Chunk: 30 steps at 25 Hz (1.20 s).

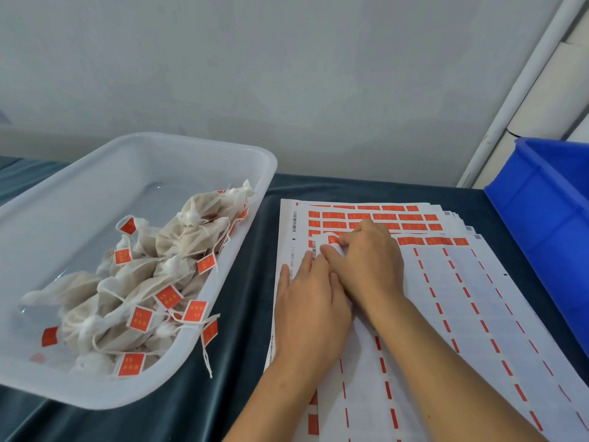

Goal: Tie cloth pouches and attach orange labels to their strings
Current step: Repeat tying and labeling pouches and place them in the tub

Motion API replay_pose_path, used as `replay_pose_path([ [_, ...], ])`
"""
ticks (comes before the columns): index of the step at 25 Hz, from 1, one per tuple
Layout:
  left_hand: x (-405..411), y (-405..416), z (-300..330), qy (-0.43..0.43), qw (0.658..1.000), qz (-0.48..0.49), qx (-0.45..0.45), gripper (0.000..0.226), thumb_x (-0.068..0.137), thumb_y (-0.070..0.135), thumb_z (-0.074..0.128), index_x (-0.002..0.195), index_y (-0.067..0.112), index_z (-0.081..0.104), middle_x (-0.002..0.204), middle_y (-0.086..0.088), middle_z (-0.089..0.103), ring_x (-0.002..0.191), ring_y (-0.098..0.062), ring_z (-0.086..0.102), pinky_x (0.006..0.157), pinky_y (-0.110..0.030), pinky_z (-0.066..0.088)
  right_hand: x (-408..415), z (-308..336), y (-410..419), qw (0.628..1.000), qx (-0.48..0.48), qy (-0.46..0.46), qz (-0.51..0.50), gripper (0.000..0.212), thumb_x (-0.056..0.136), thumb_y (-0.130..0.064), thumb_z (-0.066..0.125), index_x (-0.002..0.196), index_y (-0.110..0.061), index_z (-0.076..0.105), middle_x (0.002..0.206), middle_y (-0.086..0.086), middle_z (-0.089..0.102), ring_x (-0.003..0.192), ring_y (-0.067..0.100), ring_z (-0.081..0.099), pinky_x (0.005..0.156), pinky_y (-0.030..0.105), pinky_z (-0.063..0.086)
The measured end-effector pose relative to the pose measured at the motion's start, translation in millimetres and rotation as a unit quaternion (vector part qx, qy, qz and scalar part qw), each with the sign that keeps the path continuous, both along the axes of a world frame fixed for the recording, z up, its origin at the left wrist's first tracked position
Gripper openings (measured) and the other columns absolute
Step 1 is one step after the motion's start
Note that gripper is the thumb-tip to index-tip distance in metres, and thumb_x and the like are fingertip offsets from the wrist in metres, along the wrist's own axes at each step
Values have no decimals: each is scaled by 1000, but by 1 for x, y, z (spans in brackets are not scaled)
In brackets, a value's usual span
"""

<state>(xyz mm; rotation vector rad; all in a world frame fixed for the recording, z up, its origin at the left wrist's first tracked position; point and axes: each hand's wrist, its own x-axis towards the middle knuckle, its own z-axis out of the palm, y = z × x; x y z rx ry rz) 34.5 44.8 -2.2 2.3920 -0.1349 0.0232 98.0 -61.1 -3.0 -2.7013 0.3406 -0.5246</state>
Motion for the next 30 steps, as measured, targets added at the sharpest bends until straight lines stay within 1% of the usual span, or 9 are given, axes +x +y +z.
replay_pose_path([
  [2,-1,0,3,4,1000,-2,-14,34,112,31,29,130,23,56,144,7,61,135,-14,54,130,-43,18,2,1,-1,1000,13,-3,-4,41,89,-59,67,111,-26,77,113,-7,69,90,8,54,79,20,43],
  [6,-3,0,6,17,999,1,-32,29,112,32,31,119,25,58,129,7,67,124,-17,60,130,-43,18,8,6,0,1000,-12,17,3,37,91,-59,64,94,-25,78,94,-6,72,77,12,62,76,24,52],
  [12,-4,0,9,8,999,0,-50,19,112,30,32,102,33,49,127,13,66,121,-12,60,128,-43,21,9,11,3,998,-60,20,18,34,95,-55,60,91,-24,75,86,-5,69,70,11,59,74,22,51],
  [18,-6,0,11,14,995,13,-99,24,112,31,34,90,33,45,113,12,68,108,-14,62,127,-44,24,14,18,5,996,-84,36,25,30,96,-51,61,78,-27,63,71,-12,52,51,8,46,54,16,28],
  [20,-6,1,11,18,993,20,-114,24,112,32,34,93,32,49,115,13,68,110,-12,61,127,-43,25,16,19,4,994,-92,46,24,32,96,-52,60,78,-26,64,69,-11,53,51,9,48,53,17,28],
  [23,-5,1,9,13,993,14,-114,23,113,33,33,102,30,54,128,16,65,119,-5,59,130,-42,20,18,17,4,993,-100,51,27,37,92,-63,59,83,-29,68,75,-10,62,57,10,54,62,20,37],
  [25,-4,1,7,8,993,8,-120,25,113,32,33,97,31,51,117,19,63,108,-1,58,128,-44,24,18,16,5,994,-95,46,21,36,89,-65,62,88,-30,68,83,-9,68,63,11,58,64,22,39],
  [27,-3,2,6,7,991,10,-133,28,113,30,33,88,32,46,105,13,66,107,-7,59,125,-47,30,19,16,6,995,-86,47,9,36,88,-64,64,88,-29,69,85,-7,70,65,13,60,64,22,39],
  [30,-2,3,4,10,990,7,-139,27,114,31,33,91,30,47,97,11,67,105,-12,63,127,-44,27,19,16,7,996,-75,53,2,34,89,-61,65,89,-28,71,85,-6,71,66,13,61,66,23,40],
])
